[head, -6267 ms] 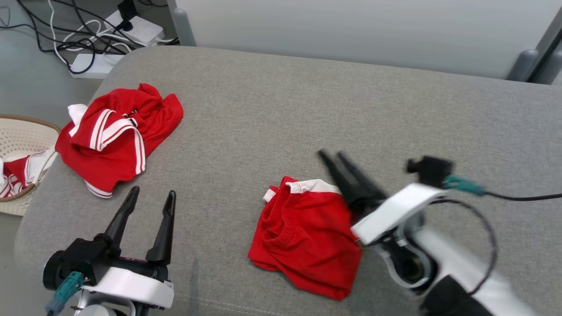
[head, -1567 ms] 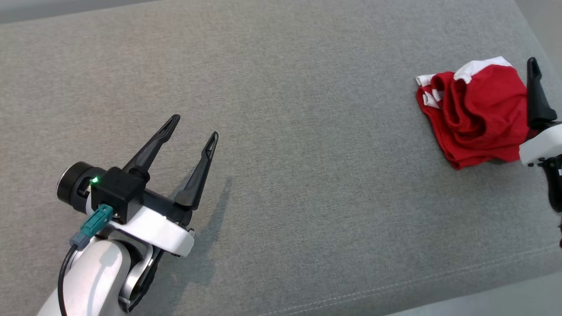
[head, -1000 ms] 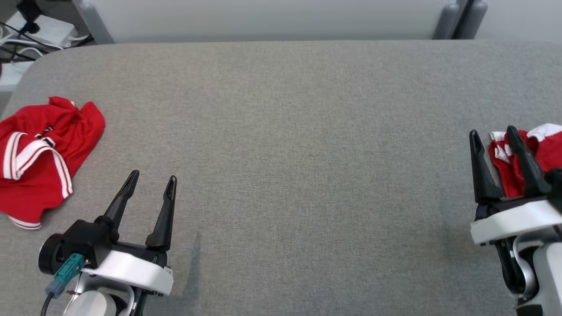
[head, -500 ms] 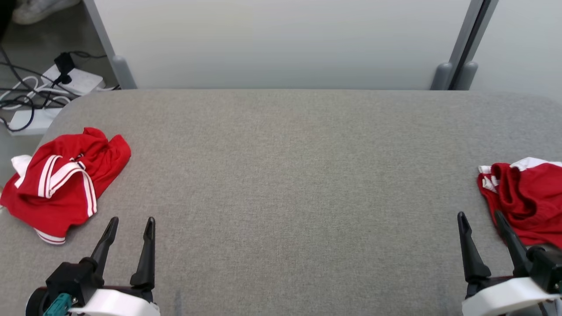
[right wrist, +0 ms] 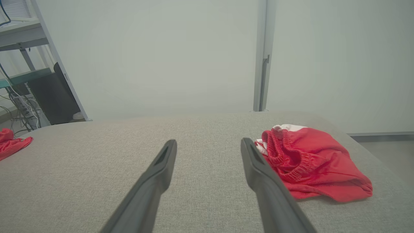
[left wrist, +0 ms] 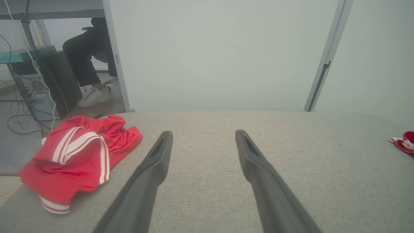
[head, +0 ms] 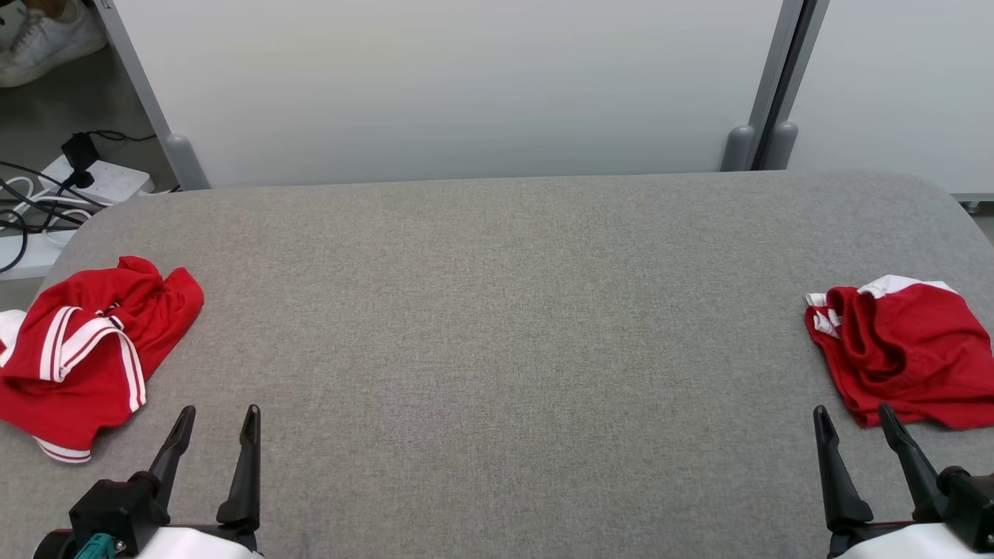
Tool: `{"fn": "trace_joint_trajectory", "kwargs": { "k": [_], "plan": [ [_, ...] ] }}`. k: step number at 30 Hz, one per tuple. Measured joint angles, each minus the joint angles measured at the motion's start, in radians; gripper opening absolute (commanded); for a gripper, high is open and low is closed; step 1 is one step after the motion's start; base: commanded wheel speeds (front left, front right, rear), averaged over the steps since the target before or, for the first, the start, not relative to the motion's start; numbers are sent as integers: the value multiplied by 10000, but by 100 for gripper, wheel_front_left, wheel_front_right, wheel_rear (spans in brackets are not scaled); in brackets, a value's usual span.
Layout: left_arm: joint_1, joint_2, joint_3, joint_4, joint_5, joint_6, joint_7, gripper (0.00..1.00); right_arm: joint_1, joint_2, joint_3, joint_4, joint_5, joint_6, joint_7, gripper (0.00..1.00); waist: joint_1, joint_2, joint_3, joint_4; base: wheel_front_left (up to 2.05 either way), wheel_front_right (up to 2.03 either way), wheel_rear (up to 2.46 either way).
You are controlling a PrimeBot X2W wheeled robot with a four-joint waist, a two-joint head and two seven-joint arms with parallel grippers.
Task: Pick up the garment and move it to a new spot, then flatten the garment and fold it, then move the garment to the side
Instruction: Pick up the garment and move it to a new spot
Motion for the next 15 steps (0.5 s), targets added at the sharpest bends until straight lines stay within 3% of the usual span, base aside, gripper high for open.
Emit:
{"fn": "trace_joint_trajectory", "kwargs": {
  "k": [15],
  "plan": [
    [3,29,4,-115,-69,117,88,100,19,125,-40,-40,-4,0,2,100,0,0,20,38,0,0,0]
  ]
}}
